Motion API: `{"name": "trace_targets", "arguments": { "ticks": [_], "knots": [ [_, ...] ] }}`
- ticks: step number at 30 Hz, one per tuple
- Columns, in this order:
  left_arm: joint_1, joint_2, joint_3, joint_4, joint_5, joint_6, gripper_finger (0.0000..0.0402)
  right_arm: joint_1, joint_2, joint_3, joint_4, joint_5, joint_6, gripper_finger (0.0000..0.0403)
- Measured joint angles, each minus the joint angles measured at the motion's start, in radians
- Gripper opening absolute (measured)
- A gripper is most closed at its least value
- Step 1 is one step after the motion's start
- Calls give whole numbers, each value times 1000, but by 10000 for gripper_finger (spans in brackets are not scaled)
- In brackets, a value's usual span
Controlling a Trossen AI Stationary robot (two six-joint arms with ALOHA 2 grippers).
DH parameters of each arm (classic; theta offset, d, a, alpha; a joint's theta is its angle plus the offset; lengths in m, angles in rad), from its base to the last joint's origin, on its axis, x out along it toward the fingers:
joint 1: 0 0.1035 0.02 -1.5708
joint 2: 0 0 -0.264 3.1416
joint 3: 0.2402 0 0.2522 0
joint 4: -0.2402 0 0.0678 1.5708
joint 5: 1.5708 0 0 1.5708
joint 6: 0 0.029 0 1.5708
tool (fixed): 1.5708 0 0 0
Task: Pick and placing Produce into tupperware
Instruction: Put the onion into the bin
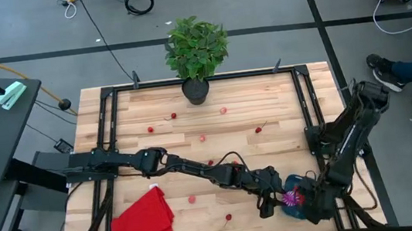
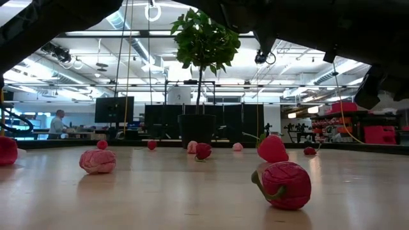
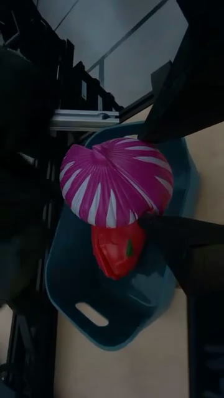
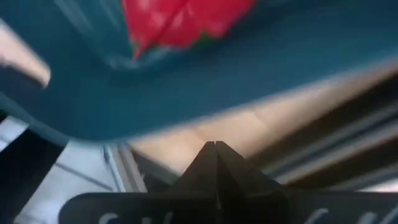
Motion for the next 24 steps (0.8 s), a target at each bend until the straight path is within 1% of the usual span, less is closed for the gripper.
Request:
{"name": "trace_targets", "arguments": {
  "ticks": [4, 10, 12, 15, 20, 24],
  "knots": [
    [-1, 0, 0, 0, 0, -24, 198, -2, 39, -1, -5, 29, -2, 2],
    [-1, -1, 0, -11, 0, -49, 202, -28, 29, -1, 7, 140, -6, 2],
    [-1, -4, 0, -47, 0, -94, 202, -46, 24, -1, 7, 171, -33, 2],
    [-1, -8, 0, -115, 1, -169, 199, -84, 23, -1, 7, 179, -85, 2],
    [3, -8, 0, -175, 1, -151, 195, -152, 22, -1, 7, 181, -194, 2],
    [13, -9, 16, -250, 1, -153, 203, -207, 21, -1, 7, 184, -269, 2]
  ]
}}
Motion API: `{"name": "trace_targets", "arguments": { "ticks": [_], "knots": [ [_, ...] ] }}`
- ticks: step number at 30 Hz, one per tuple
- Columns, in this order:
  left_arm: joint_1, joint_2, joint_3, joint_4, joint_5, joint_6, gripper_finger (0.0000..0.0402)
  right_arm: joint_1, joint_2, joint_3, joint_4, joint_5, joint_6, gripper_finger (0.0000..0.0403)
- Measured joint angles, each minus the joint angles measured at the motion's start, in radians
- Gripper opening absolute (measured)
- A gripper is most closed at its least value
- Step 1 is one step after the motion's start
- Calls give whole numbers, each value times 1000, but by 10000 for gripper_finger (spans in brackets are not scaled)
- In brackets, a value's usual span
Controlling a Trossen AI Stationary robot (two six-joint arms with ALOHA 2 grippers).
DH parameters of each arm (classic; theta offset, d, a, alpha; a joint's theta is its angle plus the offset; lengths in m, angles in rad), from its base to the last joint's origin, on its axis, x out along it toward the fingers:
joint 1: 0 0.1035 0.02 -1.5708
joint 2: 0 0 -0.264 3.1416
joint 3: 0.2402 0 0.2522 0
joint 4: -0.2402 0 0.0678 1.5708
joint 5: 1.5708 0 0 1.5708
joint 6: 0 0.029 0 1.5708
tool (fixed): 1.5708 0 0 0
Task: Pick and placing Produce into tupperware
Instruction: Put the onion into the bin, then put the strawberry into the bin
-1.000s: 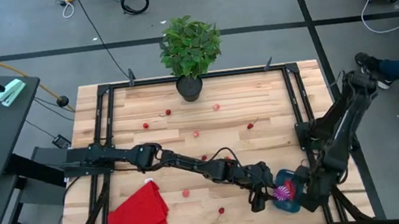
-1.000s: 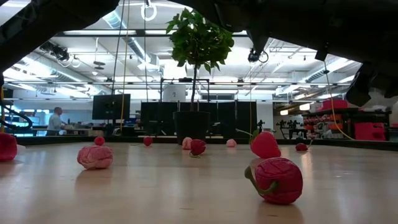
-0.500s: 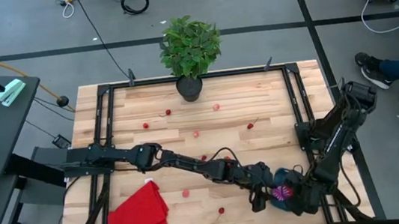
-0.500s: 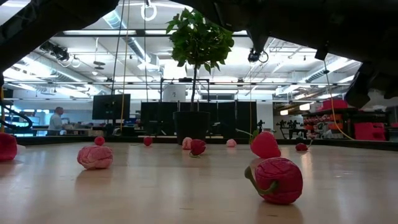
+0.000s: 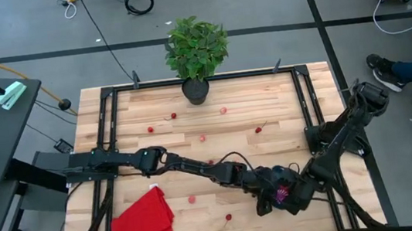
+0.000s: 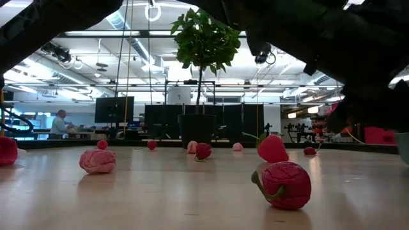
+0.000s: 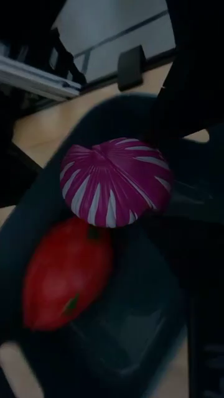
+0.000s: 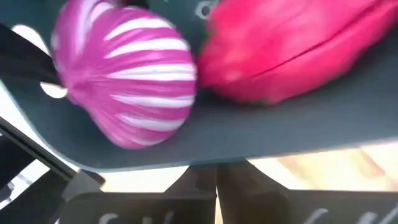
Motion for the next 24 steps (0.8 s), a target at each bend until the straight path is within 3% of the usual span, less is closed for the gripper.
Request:
{"name": "trace_targets", "arguments": {
  "ticks": [12, 15, 20, 24],
  "knots": [
    [55, -72, 57, -208, -3, 12, 234, -41, -12, 0, -7, -6, -77, 3],
    [67, -100, 57, -251, 43, -15, 234, -41, -37, 0, -8, -11, -57, 4],
    [79, -161, 57, -342, 131, -102, 216, -32, -145, 7, -15, -18, -50, 4],
    [88, -203, 58, -487, 146, -67, 197, -32, -267, 43, -38, -9, -57, 4]
  ]
}}
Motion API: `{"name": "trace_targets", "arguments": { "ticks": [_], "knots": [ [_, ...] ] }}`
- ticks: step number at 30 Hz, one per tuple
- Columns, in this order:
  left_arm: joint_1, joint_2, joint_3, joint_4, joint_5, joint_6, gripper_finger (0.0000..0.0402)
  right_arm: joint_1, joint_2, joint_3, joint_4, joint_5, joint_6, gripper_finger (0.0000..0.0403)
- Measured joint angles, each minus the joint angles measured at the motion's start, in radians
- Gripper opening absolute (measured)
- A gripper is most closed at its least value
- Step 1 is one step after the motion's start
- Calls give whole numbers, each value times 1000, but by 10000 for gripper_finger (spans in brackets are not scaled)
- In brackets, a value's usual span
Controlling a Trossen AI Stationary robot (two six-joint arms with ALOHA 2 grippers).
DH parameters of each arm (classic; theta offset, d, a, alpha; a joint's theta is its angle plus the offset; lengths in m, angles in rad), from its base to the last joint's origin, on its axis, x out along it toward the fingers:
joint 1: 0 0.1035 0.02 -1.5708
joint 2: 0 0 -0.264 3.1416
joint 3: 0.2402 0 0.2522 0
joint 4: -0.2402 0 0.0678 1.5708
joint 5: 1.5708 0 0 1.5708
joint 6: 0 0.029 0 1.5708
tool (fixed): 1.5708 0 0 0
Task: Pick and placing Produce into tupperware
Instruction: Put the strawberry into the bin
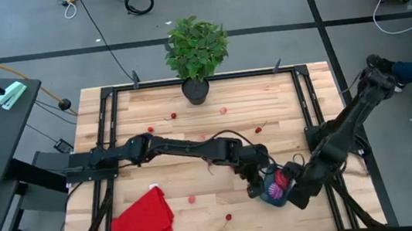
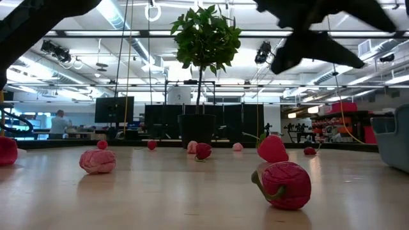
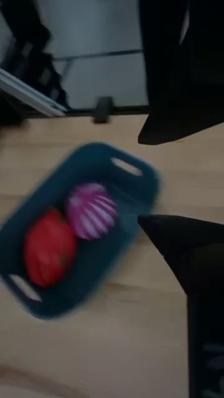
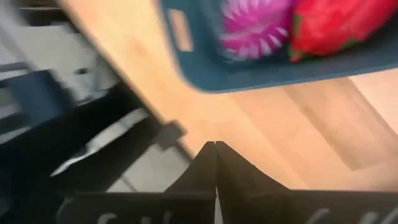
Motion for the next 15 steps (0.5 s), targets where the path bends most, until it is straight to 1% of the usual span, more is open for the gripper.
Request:
{"name": "trace_targets", "arguments": {
  "ticks": [4, 7, 11, 13, 15],
  "knots": [
    [6, -25, 0, -152, -1, 17, 186, -3, -108, 12, 1, 30, -82, 5],
    [9, -34, 0, -289, -1, 32, 181, -3, -154, 12, 0, 50, -135, 9],
    [15, -34, -1, -453, -14, 77, 176, -9, -160, 12, 3, 75, -273, 21],
    [18, -34, -1, -500, -56, 111, 176, -22, -147, 12, 7, 57, -312, 32],
    [24, -33, -1, -515, -115, 149, 178, -51, -130, 12, 11, 16, -330, 45]
  ]
}}
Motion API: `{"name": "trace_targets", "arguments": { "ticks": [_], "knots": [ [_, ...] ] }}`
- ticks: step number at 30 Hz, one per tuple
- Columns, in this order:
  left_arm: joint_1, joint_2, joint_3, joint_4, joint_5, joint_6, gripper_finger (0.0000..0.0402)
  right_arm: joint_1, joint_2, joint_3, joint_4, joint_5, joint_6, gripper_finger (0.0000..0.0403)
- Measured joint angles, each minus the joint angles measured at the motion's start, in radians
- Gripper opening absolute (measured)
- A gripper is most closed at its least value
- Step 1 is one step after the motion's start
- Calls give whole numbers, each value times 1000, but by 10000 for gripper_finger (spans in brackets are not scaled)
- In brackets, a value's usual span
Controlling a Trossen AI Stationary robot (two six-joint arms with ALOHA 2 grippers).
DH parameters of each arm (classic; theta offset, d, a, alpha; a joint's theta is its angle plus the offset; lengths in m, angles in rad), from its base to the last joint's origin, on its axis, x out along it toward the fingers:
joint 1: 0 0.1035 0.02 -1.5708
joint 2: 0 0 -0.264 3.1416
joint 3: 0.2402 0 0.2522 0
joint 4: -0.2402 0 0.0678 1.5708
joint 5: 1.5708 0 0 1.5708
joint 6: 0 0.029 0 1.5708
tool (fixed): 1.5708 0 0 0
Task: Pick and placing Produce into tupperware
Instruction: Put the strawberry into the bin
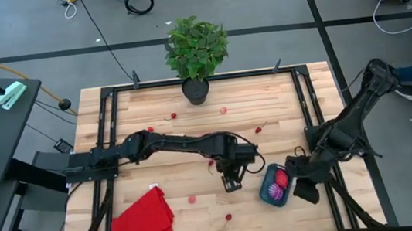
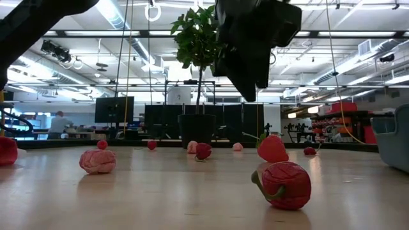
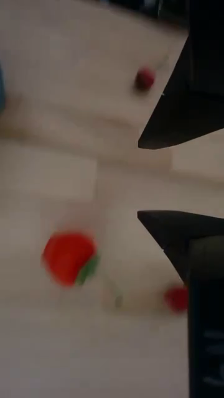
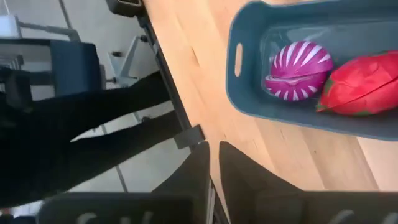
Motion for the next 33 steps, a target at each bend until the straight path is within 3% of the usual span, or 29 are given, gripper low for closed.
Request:
{"name": "trace_targets", "arguments": {
  "ticks": [6, 14, 24, 33],
  "knots": [
    [50, 1, -4, 4, -82, 184, 180, -77, 41, 0, 74, -55, -187, 105],
    [106, 4, -27, 3, -91, 427, 198, -187, 62, 0, 83, 44, -261, 172],
    [77, 4, -27, 4, -93, 544, 253, -236, 60, 0, 83, 57, -268, 188],
    [69, 47, -42, 63, -98, 576, 245, -256, 59, 0, 73, 59, -268, 188]
  ]
}}
